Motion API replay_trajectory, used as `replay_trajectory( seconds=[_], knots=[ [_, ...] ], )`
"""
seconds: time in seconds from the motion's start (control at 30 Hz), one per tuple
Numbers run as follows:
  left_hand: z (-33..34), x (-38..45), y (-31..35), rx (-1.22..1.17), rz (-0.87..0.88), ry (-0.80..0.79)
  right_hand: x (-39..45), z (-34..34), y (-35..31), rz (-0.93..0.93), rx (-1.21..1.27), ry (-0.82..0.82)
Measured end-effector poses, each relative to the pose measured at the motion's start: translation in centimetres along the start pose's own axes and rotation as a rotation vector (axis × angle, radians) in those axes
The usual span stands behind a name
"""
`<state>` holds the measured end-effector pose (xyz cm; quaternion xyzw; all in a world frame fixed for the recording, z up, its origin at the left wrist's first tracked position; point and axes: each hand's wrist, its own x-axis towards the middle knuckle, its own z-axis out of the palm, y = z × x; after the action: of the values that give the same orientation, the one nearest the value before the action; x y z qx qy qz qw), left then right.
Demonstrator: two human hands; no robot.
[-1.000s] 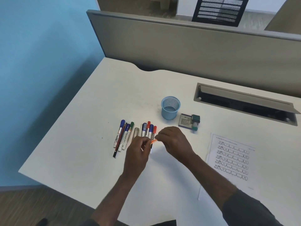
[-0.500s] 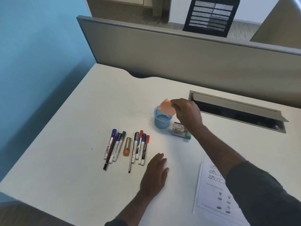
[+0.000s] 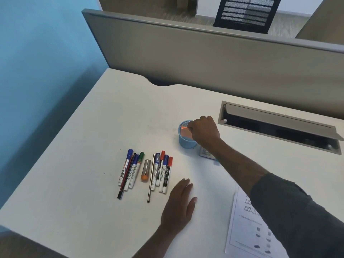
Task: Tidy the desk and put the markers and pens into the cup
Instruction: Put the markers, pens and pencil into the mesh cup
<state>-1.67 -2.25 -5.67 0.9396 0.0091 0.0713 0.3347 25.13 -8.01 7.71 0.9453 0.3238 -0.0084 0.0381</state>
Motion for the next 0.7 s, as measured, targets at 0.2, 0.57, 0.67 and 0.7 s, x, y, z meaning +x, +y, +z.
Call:
replay_trajectory(
  seconds=[0.2, 0.57, 0.67, 0.7],
  knots=[
    [0.0, -0.1, 0.1, -0.006, -0.003, 0.003, 0.3, 0.9, -0.5, -0.021, -0.057, -0.043],
    [-0.4, 0.2, 0.7, 0.034, 0.011, 0.008, 0.1, 1.1, -0.7, -0.022, -0.115, -0.056],
    [-1.3, 0.6, 1.1, 0.054, 0.016, 0.021, -0.2, 0.9, -0.5, -0.010, -0.034, 0.021],
    [-1.8, 0.8, 1.2, 0.083, -0.006, 0.049, -0.4, 0.7, -0.4, 0.002, 0.019, 0.060]
  ],
)
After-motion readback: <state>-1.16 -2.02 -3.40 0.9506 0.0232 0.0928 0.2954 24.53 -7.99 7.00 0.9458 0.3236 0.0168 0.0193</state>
